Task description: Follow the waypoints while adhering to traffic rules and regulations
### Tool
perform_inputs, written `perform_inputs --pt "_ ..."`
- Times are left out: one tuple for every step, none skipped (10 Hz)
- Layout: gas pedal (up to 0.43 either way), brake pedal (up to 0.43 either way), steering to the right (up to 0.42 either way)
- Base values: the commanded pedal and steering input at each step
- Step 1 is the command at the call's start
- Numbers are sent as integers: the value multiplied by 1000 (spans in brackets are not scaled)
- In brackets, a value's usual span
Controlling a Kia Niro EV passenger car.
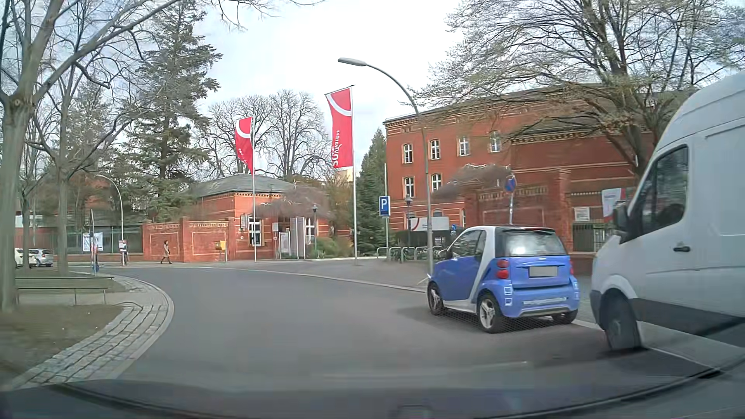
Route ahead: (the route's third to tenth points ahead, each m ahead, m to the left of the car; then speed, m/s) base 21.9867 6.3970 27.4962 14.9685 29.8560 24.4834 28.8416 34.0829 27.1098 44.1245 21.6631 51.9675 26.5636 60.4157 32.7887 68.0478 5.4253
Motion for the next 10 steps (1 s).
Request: perform_inputs --pt "59 0 -142" --pt "59 0 -142" --pt "59 0 -142" --pt "59 0 -141" --pt "47 0 -139" --pt "20 0 -137" --pt "8 0 -137" --pt "8 0 -137" --pt "8 0 -136" --pt "8 0 -136"
